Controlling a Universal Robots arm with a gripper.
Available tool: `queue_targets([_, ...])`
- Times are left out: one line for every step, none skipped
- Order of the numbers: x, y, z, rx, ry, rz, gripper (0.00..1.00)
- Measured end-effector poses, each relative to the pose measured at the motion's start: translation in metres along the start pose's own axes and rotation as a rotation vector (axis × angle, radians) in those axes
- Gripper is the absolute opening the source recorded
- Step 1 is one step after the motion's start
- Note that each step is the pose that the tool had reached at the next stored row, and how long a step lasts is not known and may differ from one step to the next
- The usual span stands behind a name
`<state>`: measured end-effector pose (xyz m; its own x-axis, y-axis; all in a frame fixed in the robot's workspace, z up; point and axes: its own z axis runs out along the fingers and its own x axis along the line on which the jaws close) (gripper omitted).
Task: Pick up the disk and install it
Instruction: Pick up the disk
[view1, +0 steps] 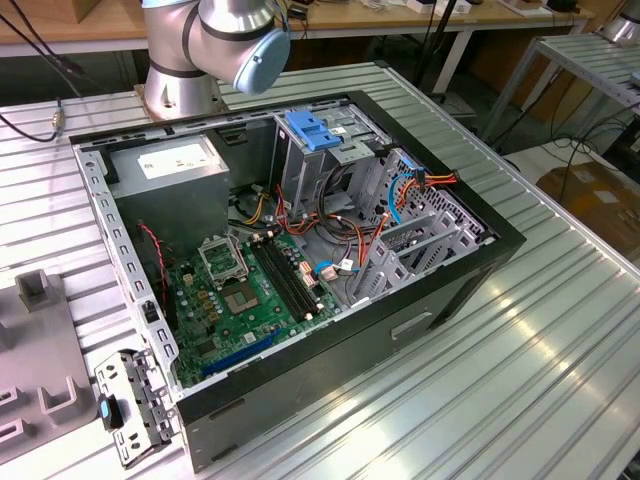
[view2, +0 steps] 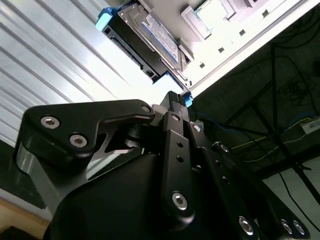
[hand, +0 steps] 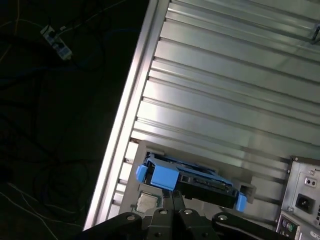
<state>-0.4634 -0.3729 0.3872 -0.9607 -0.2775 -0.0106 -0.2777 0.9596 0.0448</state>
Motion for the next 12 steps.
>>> queue_targets([0.0, 0.0, 0.0, -0.0001, 0.0004, -0.009, 0.11])
queue_targets([0.0, 0.0, 0.0, -0.0002, 0.0009, -0.018, 0.11])
queue_targets([0.0, 0.0, 0.0, -0.0003, 0.0012, -0.026, 0.11])
queue_targets([0.0, 0.0, 0.0, -0.0004, 0.0016, -0.036, 0.11])
queue_targets([0.0, 0.0, 0.0, -0.0005, 0.002, -0.043, 0.11])
queue_targets([0.0, 0.0, 0.0, -0.0005, 0.0023, -0.052, 0.11])
queue_targets([0.0, 0.0, 0.0, -0.0007, 0.0027, -0.059, 0.11])
queue_targets([0.0, 0.0, 0.0, -0.0007, 0.003, -0.067, 0.11])
queue_targets([0.0, 0.0, 0.0, -0.0009, 0.0037, -0.081, 0.11])
queue_targets([0.0, 0.0, 0.0, -0.0009, 0.0039, -0.088, 0.11])
queue_targets([0.0, 0.0, 0.0, -0.001, 0.0042, -0.094, 0.11])
queue_targets([0.0, 0.0, 0.0, -0.0011, 0.0046, -0.101, 0.11])
